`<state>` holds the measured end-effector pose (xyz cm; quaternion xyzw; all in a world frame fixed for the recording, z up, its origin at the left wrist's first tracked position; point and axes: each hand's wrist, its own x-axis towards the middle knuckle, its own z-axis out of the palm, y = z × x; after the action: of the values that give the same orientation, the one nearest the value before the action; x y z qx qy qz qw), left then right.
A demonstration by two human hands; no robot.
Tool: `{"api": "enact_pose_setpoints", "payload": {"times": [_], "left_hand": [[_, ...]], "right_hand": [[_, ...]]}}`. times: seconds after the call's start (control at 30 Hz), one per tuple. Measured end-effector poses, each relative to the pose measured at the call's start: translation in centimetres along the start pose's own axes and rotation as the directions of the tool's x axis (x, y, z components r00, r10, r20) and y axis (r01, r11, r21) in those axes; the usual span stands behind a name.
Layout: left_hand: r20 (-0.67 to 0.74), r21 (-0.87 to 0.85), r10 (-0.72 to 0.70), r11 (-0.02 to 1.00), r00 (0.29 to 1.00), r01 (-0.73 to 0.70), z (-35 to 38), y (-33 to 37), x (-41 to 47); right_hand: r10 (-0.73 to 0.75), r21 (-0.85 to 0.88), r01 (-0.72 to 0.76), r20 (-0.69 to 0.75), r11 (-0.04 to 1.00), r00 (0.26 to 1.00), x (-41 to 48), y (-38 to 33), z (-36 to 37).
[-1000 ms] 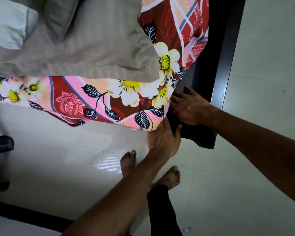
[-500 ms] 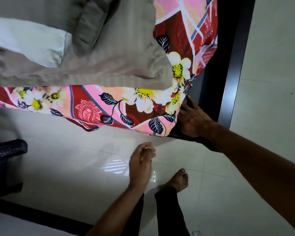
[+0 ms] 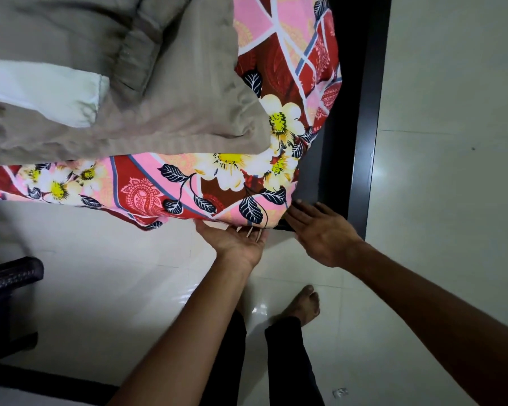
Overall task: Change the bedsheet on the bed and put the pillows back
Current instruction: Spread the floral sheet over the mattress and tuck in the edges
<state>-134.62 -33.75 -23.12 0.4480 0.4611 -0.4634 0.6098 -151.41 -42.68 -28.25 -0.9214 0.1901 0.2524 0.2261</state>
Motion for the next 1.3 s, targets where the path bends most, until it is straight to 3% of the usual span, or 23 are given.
{"api": "enact_pose_setpoints", "payload": {"times": [0.17,0.33,0.4,0.47,0.53,0.57,0.6,0.7,0.87,0.97,1.07,1.17,1.23,1.3], "left_hand": [[0.02,-0.038,0.088,0.995,0.996,-0.087,1.3,-0.2,0.6],[0.044,-0.004,0.105,0.995,0.994,-0.104,1.3,-0.4,0.2],[0.028,0.03,0.078,0.996,0.997,-0.079,1.3,-0.1,0.0],[0.032,0.055,0.052,0.997,0.998,-0.054,1.0,0.3,0.1],[0.037,0.061,0.019,0.998,0.999,-0.021,0.9,0.7,0.2],[0.04,0.058,0.0,0.998,0.999,-0.003,1.0,0.9,0.2],[0.04,0.054,-0.012,0.999,0.999,0.01,1.1,1.0,0.3],[-0.004,0.017,-0.041,0.999,0.999,0.041,1.7,1.5,-0.2],[-0.005,0.012,-0.046,0.999,0.999,0.046,1.7,1.7,0.2],[0.027,0.031,-0.044,0.999,0.999,0.043,1.0,1.6,0.2],[0.055,0.084,-0.036,0.996,0.998,0.031,-0.1,1.5,-0.2],[0.089,0.114,-0.025,0.993,0.996,0.015,-1.1,1.2,-0.5],[0.113,0.152,-0.019,0.988,0.993,0.002,-1.7,1.0,-0.6],[0.101,0.2,-0.001,0.98,0.995,-0.02,-2.1,0.6,-0.6]], "right_hand": [[-0.02,-0.015,0.02,-0.035,1.0,0.999,2.5,-1.0,1.1],[-0.115,-0.028,0.111,-0.203,0.993,0.973,3.9,-1.1,1.7],[-0.142,-0.118,0.114,-0.26,0.986,0.955,5.0,-1.7,1.1],[-0.116,-0.06,0.099,-0.491,0.993,0.864,6.0,-2.3,0.9],[-0.13,-0.055,0.119,-0.545,0.991,0.828,5.9,-2.5,0.8],[-0.142,-0.115,0.104,-0.407,0.988,0.903,5.4,-2.8,1.0],[-0.132,-0.067,0.12,-0.215,0.991,0.968,5.1,-2.6,0.5],[-0.112,-0.034,0.109,-0.094,0.993,0.989,3.7,-2.8,-0.3],[0.153,0.176,-0.109,-0.255,0.978,0.955,-0.2,-3.4,-0.1],[0.214,0.155,-0.174,-0.295,0.973,0.931,-0.5,-2.3,-0.1],[0.15,0.07,-0.14,-0.172,0.988,0.974,1.3,0.0,-1.2],[-0.06,-0.022,0.06,-0.04,0.998,0.997,4.3,1.6,-3.2],[-0.066,-0.116,0.081,0.126,0.99,0.99,5.2,1.8,-4.4],[-0.036,-0.123,0.057,0.164,0.991,0.986,5.4,1.7,-4.8]]}}
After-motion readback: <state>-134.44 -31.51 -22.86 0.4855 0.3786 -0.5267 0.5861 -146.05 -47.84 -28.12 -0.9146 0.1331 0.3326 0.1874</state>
